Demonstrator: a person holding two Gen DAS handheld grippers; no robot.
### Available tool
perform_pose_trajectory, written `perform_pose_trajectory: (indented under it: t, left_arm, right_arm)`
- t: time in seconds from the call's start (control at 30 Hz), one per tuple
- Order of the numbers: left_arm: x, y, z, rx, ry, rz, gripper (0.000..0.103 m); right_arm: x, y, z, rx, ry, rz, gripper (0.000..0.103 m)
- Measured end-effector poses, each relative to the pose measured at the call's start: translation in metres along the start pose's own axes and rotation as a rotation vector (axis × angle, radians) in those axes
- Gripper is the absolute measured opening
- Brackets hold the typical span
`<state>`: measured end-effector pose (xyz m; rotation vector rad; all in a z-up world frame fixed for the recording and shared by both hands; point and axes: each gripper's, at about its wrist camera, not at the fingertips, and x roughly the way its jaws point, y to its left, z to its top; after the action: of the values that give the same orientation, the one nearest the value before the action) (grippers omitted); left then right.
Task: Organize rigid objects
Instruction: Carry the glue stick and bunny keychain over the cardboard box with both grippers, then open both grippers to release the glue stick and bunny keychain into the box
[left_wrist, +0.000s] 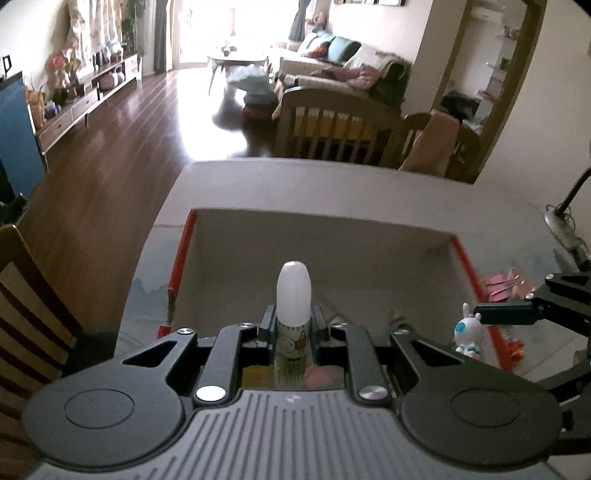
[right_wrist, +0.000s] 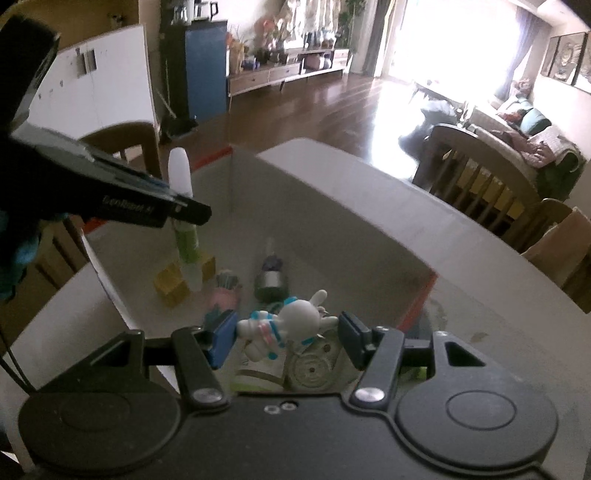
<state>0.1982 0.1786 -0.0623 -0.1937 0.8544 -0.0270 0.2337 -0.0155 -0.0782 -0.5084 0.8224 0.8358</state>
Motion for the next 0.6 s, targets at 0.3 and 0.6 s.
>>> perform_pose_trajectory:
  t: [0.3,0.6]
  left_arm:
    - [0.029,0.008,0.003,0.022,0.037,0.006,0.017]
    - [0.061,0.007,0.008,0.056,0.120,0.021,0.017]
  right_arm:
    - [0.034,0.015,0.004,-0.003,0.052,0.000,0.059]
    - [0.049,0.017,0.001,0.010,0.103,0.001,0.059]
